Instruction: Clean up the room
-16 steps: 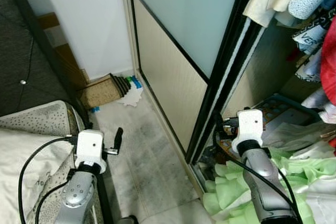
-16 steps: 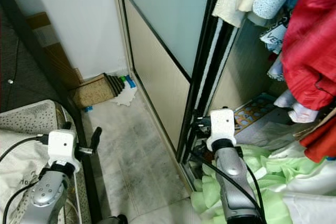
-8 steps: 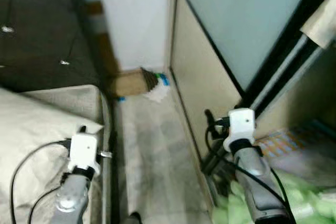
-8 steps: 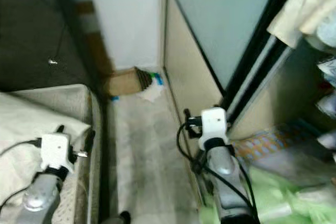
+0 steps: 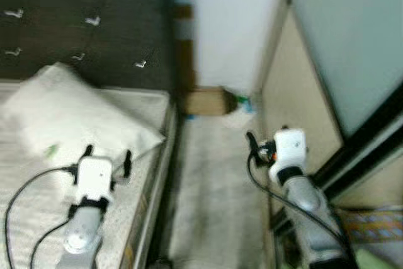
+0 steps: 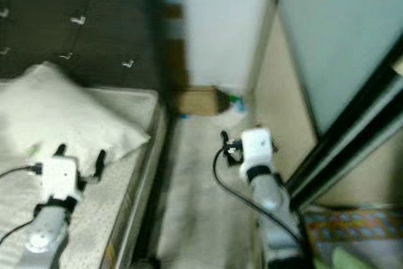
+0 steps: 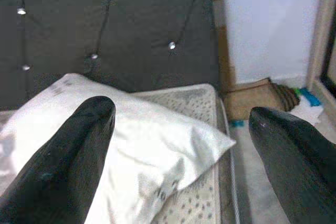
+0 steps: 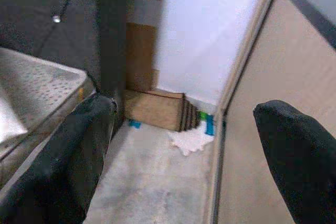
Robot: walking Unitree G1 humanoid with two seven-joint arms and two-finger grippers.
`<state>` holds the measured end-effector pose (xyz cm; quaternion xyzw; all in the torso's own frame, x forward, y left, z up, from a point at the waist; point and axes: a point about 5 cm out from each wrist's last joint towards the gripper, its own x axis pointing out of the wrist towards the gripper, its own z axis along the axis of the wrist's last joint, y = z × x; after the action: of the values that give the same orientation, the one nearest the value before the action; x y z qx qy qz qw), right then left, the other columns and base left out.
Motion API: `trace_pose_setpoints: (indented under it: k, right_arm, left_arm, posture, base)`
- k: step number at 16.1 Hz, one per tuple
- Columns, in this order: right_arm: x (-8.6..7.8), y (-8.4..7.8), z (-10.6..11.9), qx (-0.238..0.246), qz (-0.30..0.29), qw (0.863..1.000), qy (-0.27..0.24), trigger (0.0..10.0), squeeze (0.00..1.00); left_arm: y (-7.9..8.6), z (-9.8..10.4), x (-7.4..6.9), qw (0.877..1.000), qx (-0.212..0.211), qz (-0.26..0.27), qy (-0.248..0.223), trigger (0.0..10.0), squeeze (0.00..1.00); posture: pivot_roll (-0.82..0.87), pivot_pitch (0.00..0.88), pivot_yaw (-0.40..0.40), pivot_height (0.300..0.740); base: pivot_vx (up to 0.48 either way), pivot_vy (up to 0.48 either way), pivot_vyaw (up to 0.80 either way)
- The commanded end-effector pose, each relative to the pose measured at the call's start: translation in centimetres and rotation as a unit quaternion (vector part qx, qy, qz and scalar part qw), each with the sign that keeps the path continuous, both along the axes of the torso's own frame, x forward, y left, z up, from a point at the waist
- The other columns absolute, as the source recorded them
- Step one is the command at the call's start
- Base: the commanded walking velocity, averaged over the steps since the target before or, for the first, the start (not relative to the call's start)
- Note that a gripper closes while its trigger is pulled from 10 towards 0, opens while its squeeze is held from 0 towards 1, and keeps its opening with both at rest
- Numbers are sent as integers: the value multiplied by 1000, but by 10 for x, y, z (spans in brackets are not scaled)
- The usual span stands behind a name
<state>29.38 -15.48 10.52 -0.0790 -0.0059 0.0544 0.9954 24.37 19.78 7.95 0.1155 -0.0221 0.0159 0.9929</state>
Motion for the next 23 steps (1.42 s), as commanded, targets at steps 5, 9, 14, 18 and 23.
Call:
trace_pose_setpoints:
  k: [5, 9, 14, 18, 23]
  right_arm:
    - [0, -2, -2, -5, -8, 1000, 2, 10000, 0]
    - [0, 0, -3, -5, 4, 1000, 7, 10000, 0]
    - [2, 3, -2, 5, 16, 1000, 7, 10000, 0]
    - [3, 7, -3, 13, 24, 1000, 9, 10000, 0]
    - [7, 14, -4, 25, 33, 999, 8, 10000, 0]
  left_arm:
    - [3, -1, 0, 1000, -9, -10, -1, 10000, 0]
    - [-6, 4, -1, 998, -23, -58, -6, 10000, 0]
    - [-6, -1, -1, 999, -14, -36, 7, 10000, 0]
    - [-6, -6, 1, 999, -11, -25, 21, 10000, 0]
    - [-8, -9, 4, 999, -22, -23, 30, 10000, 0]
  posture:
    - [-6, 150, -39, 740]
    - [-5, 147, -44, 740]
    - [-5, 144, -45, 740]
    - [2, 135, -49, 740]
    - [6, 122, -31, 740]
  base:
    - [0, 0, 800]
    - [0, 0, 800]
    - [0, 0, 800]
    - [0, 0, 800]
    - [0, 0, 800]
